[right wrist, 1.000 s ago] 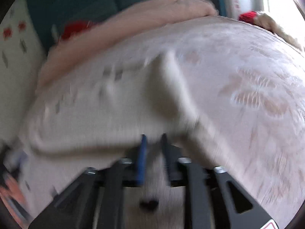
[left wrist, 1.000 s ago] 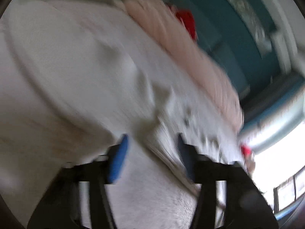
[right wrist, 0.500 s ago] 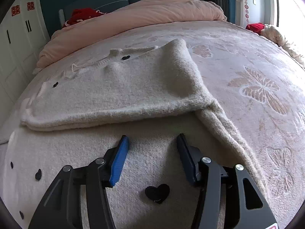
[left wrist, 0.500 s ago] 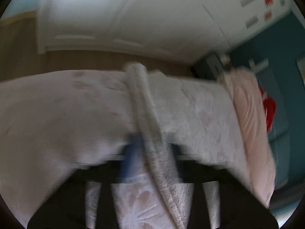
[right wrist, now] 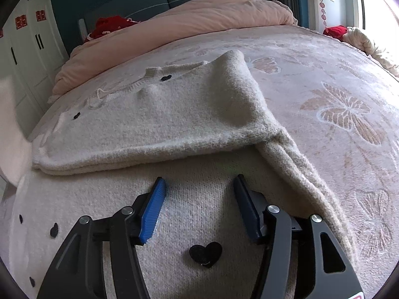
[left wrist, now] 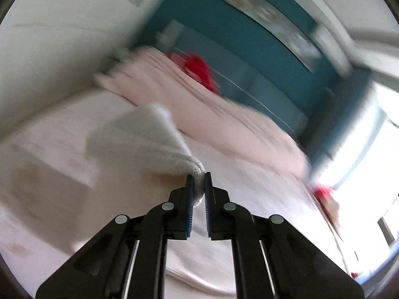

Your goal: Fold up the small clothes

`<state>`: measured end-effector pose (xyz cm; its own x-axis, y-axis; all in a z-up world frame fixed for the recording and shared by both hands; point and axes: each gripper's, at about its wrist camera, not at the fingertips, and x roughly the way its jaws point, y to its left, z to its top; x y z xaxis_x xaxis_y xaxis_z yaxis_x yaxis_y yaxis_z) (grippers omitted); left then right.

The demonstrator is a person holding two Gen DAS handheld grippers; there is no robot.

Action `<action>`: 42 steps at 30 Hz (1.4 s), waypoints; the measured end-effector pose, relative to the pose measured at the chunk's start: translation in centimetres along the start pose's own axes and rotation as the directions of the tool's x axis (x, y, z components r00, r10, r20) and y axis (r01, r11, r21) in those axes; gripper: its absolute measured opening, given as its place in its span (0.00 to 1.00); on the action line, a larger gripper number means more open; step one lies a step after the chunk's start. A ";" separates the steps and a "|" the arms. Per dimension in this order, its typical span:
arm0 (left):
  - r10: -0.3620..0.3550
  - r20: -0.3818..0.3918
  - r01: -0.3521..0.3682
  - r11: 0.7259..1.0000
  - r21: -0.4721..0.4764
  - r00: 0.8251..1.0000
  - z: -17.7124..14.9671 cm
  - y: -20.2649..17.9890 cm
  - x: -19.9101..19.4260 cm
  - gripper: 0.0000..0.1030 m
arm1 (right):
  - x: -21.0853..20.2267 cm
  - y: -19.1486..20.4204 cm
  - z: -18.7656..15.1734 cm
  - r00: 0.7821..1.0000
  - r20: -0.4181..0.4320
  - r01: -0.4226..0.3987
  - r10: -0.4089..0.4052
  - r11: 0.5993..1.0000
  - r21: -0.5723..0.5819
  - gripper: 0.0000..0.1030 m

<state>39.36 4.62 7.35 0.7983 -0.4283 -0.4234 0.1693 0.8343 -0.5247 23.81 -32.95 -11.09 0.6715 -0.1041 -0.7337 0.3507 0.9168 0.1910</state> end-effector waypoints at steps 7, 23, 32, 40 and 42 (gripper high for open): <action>0.016 -0.297 -0.035 0.998 -0.057 0.955 -17.0 -4.7 7.1 0.35 | 0.0 0.0 0.3 0.999 -0.009 -0.035 0.035 0.999 0.009 0.62; 0.095 -0.210 -0.202 0.787 -0.583 0.973 -11.3 14.8 4.2 0.58 | 4.9 3.0 8.7 0.938 -0.166 -0.257 0.303 0.933 0.253 0.68; 0.094 -0.139 -0.154 0.833 -0.532 0.986 -9.2 13.0 3.8 0.07 | -2.6 5.0 14.5 0.933 0.125 -0.352 0.337 0.927 0.128 0.05; 0.204 -0.226 -0.278 0.883 -0.377 0.953 -15.2 11.8 7.7 0.07 | 4.5 -1.4 8.2 0.985 -0.098 -0.122 0.140 0.978 0.171 0.04; 0.232 -0.216 -0.292 0.905 -0.309 0.948 -15.2 11.1 7.9 0.08 | 3.7 -0.9 9.0 0.982 -0.075 -0.155 0.172 0.969 0.192 0.04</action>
<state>38.80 5.21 -13.07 0.6717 -0.2876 -0.6827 -0.2581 0.7730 -0.5796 31.85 -37.68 -8.12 0.6708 0.0840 -0.7368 0.3612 0.8307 0.4236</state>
